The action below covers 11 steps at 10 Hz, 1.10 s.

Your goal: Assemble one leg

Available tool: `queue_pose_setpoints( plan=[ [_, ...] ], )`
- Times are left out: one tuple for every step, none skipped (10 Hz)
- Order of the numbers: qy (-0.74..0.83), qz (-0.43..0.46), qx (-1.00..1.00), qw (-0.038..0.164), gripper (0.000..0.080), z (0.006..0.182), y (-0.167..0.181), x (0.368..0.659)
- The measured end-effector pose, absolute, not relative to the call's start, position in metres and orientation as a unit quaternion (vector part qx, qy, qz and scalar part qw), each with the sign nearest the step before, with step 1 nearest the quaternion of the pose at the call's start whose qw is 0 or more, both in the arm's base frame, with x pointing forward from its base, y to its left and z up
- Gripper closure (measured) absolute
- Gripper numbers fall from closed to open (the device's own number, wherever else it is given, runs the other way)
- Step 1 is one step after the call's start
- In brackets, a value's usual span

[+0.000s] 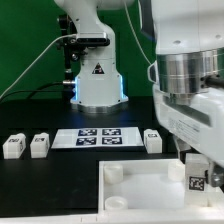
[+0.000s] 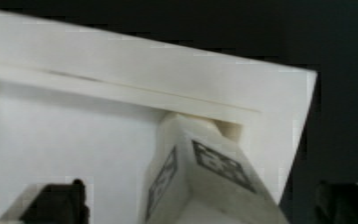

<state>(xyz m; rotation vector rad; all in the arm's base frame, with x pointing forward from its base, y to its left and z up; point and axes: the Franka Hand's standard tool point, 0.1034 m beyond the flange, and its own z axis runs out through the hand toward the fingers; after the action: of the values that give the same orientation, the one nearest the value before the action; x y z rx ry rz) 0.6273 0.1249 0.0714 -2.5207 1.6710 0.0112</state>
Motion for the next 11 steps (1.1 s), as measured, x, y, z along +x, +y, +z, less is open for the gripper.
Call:
queue_pose_setpoints(
  plan=[
    [0.519, 0.002, -0.853, 0.059, 0.0151, 0.072, 0.128, 0.625],
    [0.488, 0.0, -0.871, 0.058, 0.0151, 0.071, 0.127, 0.625],
    [0.437, -0.003, -0.898, 0.058, 0.015, 0.071, 0.126, 0.626],
    [0.366, -0.009, -0.929, 0.052, 0.015, 0.071, 0.124, 0.626],
    [0.253, -0.018, -0.966, 0.043, 0.015, 0.073, 0.121, 0.629],
    [0.179, -0.021, -0.983, 0.041, 0.015, 0.075, 0.116, 0.631],
    [0.12, -0.028, -0.992, 0.039, 0.015, 0.076, 0.111, 0.634],
    [0.105, -0.035, -0.993, 0.04, 0.015, 0.076, 0.107, 0.636],
    [0.127, -0.034, -0.991, 0.04, 0.0274, 0.076, 0.109, 0.636],
    [0.129, -0.034, -0.99, 0.04, 0.0413, 0.076, 0.108, 0.636],
    [0.154, -0.033, -0.987, 0.041, 0.0508, 0.076, 0.108, 0.636]
  ],
)
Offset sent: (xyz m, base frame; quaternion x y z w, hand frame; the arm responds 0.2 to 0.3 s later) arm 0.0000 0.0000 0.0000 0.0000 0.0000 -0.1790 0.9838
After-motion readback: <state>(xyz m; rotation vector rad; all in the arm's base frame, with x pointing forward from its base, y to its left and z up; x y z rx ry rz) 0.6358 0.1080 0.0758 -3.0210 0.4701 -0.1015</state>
